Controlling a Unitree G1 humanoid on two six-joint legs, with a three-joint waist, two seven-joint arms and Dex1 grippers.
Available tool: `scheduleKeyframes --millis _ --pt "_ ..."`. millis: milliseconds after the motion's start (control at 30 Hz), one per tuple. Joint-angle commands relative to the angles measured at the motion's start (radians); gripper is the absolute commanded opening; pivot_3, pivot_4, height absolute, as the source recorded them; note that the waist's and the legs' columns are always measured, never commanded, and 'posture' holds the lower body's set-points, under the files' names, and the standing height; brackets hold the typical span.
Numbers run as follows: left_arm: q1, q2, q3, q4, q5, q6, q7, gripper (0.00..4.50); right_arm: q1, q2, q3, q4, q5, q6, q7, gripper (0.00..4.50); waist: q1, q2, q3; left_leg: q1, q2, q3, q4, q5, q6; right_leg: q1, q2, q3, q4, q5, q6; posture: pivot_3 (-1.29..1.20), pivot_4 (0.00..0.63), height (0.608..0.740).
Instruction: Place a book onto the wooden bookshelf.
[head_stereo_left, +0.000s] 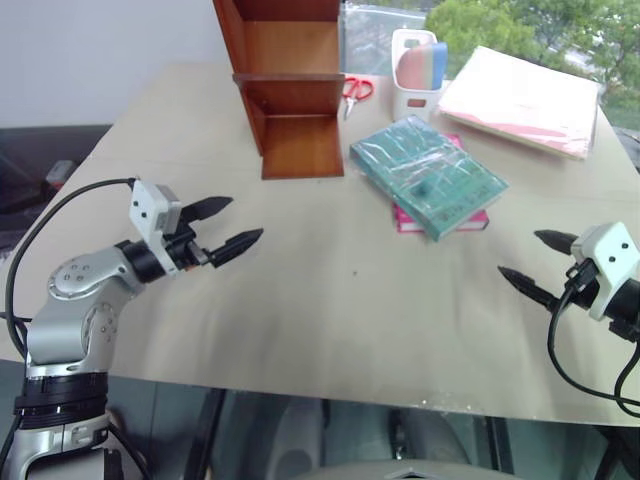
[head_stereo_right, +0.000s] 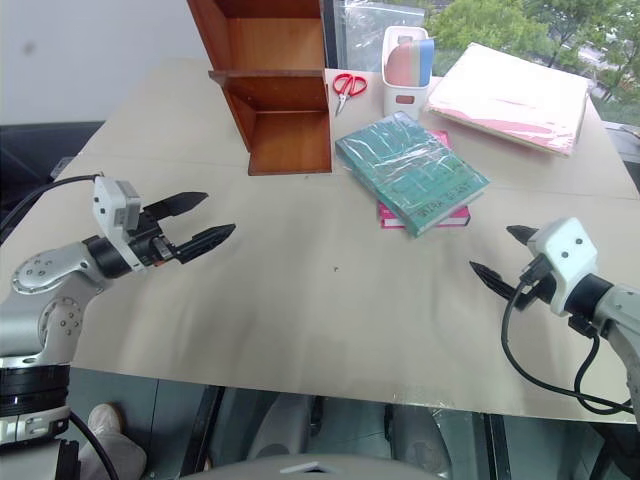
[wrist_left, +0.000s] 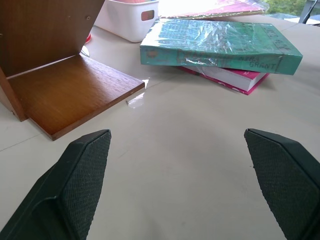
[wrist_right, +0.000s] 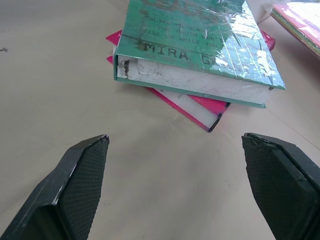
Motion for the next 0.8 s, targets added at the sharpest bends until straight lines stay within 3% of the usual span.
scheduleKeyframes --millis 33,800 --pt "0.000 0.021 0.022 -0.021 -0.004 -0.010 -0.011 4.50 -0.017 -0.018 -0.017 -0.019 0.009 -0.003 0.001 4.38 0.000 0.000 0.000 0.000 0.000 0.000 0.000 0.000 0.000 0.000 0.000 0.000 0.000 0.000 0.000 0.00 0.150 0.740" --pt "-0.073 -0.019 -0.025 0.021 0.034 -0.031 0.019 4.50 -0.059 0.053 0.048 -0.049 0.013 -0.054 -0.033 4.38 0.000 0.000 0.000 0.000 0.000 0.000 0.000 0.000 0.000 0.000 0.000 0.000 0.000 0.000 0.000 0.00 0.150 0.740"
